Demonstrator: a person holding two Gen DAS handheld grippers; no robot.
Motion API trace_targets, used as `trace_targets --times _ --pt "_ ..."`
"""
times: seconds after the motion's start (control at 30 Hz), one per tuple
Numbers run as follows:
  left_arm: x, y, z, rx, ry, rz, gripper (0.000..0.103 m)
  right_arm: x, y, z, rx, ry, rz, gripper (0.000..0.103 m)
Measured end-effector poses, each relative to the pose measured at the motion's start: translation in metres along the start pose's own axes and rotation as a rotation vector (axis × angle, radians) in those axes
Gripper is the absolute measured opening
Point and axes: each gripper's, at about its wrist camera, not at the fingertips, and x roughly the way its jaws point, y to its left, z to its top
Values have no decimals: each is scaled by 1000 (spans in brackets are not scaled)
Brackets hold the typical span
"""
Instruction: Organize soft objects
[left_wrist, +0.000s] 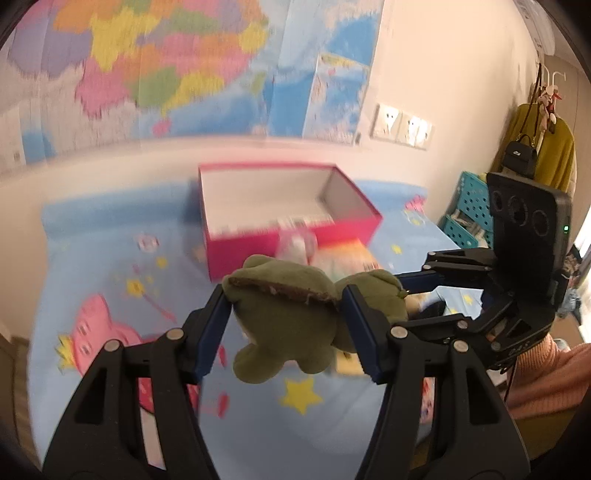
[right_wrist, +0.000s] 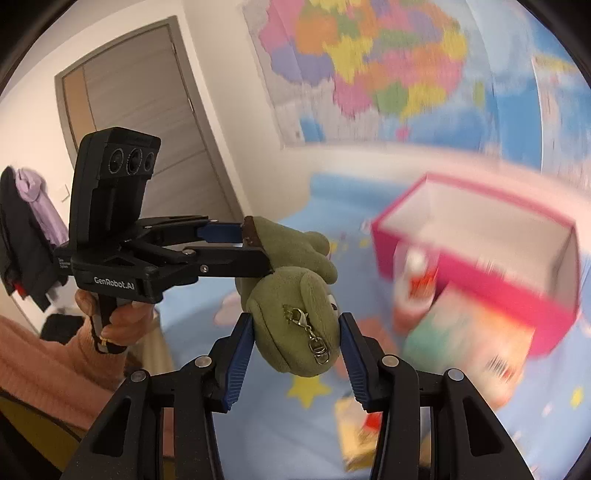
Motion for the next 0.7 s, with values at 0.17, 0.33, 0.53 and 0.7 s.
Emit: trace_targets --times 0.17,0.33,0.53,0.7 --pt "6 2 47 36 -64 21 63 -14 -16 39 -58 -74 -53 47" --pt "35 10 88 35 -69 16 63 -11 -43 72 -76 -94 -101 47" --pt "90 25 115 1 -31 23 63 8 -91 92 -64 -53 -145 47" --pt "141 43 126 -25 36 33 63 39 -129 99 -52 27 -178 47"
